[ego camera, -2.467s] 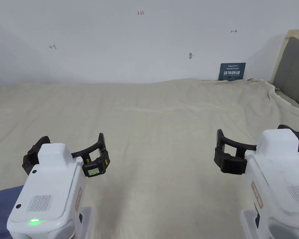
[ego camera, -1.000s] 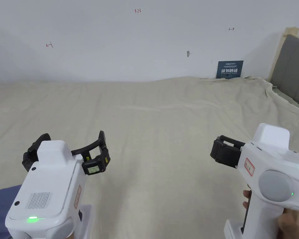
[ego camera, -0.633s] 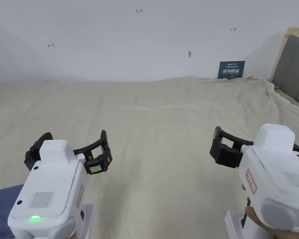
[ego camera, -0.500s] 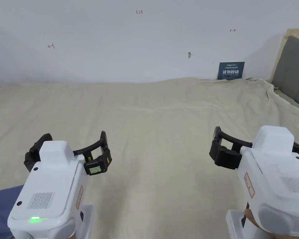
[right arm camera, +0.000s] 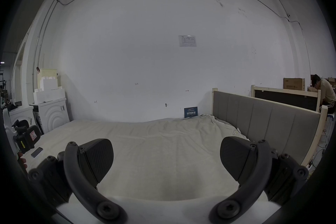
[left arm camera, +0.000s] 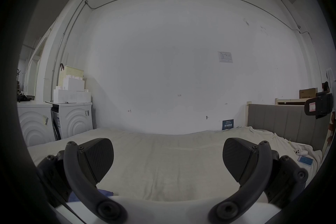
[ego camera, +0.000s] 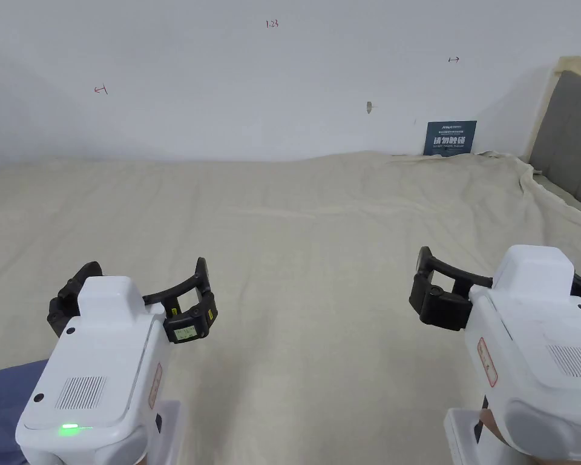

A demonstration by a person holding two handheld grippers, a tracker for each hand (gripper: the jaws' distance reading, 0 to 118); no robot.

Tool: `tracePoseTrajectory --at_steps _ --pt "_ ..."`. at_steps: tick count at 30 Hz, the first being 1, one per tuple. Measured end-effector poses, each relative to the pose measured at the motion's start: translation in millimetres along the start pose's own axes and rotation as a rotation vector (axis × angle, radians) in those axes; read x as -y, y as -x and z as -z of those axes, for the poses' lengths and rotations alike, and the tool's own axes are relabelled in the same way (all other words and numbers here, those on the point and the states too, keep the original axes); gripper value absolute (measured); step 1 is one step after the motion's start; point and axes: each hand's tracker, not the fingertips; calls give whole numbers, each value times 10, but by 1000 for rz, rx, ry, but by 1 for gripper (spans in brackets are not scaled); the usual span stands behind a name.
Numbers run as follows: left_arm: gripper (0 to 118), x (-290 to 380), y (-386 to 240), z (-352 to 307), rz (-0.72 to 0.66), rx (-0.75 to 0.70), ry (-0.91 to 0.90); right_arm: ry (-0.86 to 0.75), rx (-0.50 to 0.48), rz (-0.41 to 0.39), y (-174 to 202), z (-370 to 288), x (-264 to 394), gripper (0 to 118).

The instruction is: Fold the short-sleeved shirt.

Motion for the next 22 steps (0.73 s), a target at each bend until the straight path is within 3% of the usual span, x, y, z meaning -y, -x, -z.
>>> tracePoseTrajectory --at_steps 22 --pt "118 -5 12 7 -1 4 1 -25 -2 -62 9 -24 20 116"
